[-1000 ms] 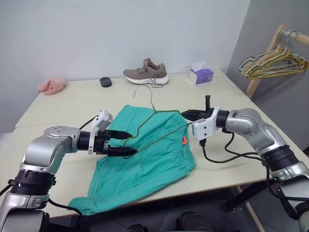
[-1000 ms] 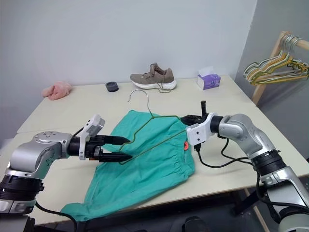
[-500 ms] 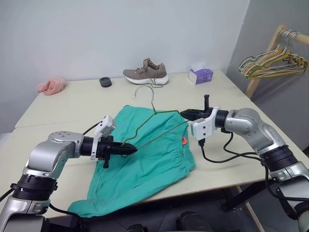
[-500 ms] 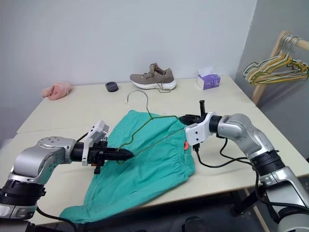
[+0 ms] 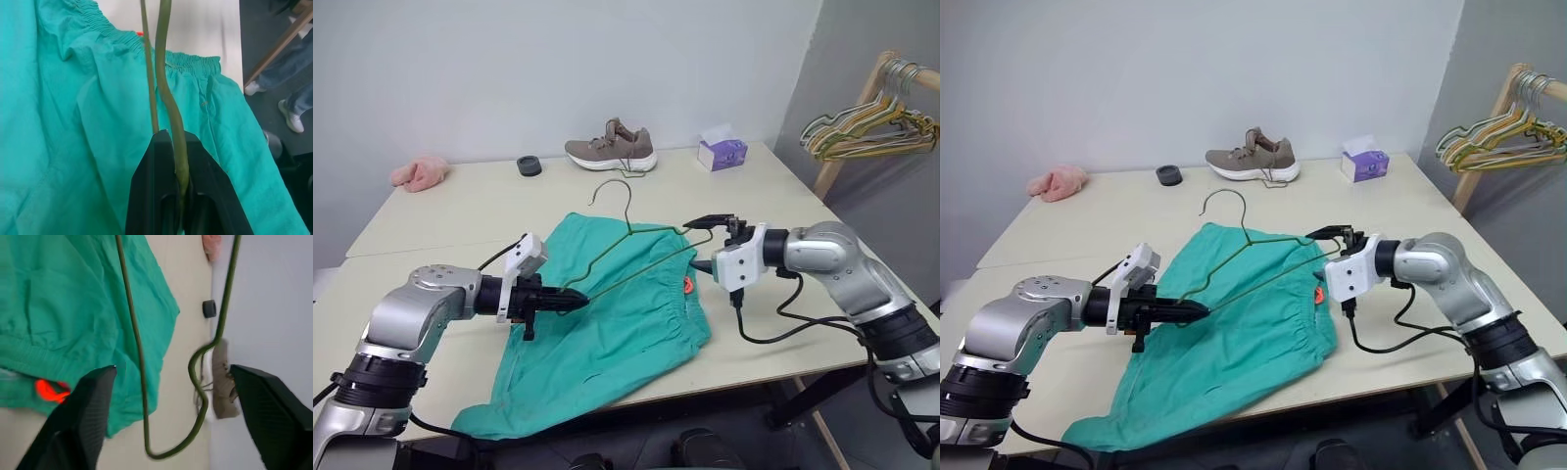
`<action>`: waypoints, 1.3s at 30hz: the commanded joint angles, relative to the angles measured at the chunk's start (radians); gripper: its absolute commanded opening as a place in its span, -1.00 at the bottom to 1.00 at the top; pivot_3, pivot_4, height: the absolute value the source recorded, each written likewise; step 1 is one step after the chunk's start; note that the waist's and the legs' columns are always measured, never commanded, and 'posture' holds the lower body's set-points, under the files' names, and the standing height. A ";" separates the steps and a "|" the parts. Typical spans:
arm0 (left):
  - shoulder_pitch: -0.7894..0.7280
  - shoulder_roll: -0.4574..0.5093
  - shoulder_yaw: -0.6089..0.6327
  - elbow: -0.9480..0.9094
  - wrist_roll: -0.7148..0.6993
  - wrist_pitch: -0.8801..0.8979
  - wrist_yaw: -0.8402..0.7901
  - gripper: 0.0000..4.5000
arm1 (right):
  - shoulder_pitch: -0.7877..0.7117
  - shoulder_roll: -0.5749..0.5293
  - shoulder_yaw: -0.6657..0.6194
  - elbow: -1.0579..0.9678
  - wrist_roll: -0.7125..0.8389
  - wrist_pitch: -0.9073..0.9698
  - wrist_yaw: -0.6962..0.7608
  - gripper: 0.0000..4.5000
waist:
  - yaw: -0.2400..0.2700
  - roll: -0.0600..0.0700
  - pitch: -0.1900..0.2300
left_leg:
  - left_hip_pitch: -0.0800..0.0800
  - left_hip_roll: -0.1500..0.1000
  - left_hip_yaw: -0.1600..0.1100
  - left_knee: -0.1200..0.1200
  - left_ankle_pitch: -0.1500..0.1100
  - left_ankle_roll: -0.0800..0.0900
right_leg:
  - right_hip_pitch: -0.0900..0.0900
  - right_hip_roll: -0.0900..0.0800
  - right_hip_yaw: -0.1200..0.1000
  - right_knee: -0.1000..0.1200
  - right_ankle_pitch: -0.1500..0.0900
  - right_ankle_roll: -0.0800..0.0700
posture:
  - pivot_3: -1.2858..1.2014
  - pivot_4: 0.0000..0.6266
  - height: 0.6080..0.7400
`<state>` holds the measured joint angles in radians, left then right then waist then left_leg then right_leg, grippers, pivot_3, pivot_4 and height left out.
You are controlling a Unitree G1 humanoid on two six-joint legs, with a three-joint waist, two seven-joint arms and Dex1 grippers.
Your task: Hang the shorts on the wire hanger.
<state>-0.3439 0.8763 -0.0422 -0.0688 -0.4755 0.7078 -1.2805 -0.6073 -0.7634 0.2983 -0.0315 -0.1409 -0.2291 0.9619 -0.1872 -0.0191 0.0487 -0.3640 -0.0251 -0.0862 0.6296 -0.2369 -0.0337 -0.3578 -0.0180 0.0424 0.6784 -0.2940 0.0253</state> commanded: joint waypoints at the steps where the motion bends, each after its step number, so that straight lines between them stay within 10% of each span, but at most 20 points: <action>1: -0.003 0.044 -0.015 -0.027 0.039 -0.076 -0.034 -1.00 | -0.012 -0.042 -0.075 -0.128 0.147 0.259 0.111 0.99 | 0.000 0.000 0.000 | 0.000 0.000 0.000 0.000 0.000 0.000 | 0.000 0.000 0.000 0.000 0.000 0.000 | -0.11 -1.00 1.00; 15: -0.040 0.080 -0.085 -0.085 0.094 -0.189 -0.112 -1.00 | -0.105 0.017 0.157 -0.099 0.088 0.518 0.332 0.99 | -0.005 0.002 0.001 | 0.000 0.001 0.000 -0.001 0.000 0.000 | -0.001 0.000 -0.001 0.000 -0.001 -0.001 | -0.11 -1.00 1.00; 29: -0.019 0.081 -0.071 -0.108 0.091 -0.197 -0.113 -1.00 | -0.078 0.038 0.188 -0.102 0.079 0.588 0.373 -0.99 | 0.000 0.001 0.002 | 0.000 0.001 -0.001 0.000 0.000 0.000 | -0.001 0.000 -0.002 0.000 -0.002 -0.001 | -0.10 -1.00 1.00; 35: -0.025 0.055 -0.057 -0.092 0.075 -0.196 -0.091 -1.00 | -0.064 0.022 0.181 -0.115 0.086 0.597 0.385 -0.99 | -0.001 0.001 0.002 | 0.000 0.001 -0.001 0.000 0.000 0.000 | -0.001 0.000 -0.002 0.000 -0.002 -0.001 | -0.10 -1.00 1.00; 39: -0.042 0.018 -0.022 -0.032 0.074 -0.204 -0.044 -0.55 | -0.040 -0.003 0.159 -0.137 0.107 0.620 0.392 -1.00 | 0.001 0.000 0.003 | 0.000 0.001 -0.001 0.000 0.000 0.000 | 0.000 0.000 -0.002 0.000 -0.002 -0.001 | -0.11 -1.00 1.00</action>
<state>-0.3615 0.8910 -0.1182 -0.1054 -0.3874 0.5131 -1.3402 -0.6444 -0.7497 0.4894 -0.1322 -0.0524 0.3844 1.3377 -0.1865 -0.0187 0.0515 -0.3642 -0.0245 -0.0873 0.6294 -0.2372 -0.0340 -0.3582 -0.0180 0.0402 0.6785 -0.2957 0.0243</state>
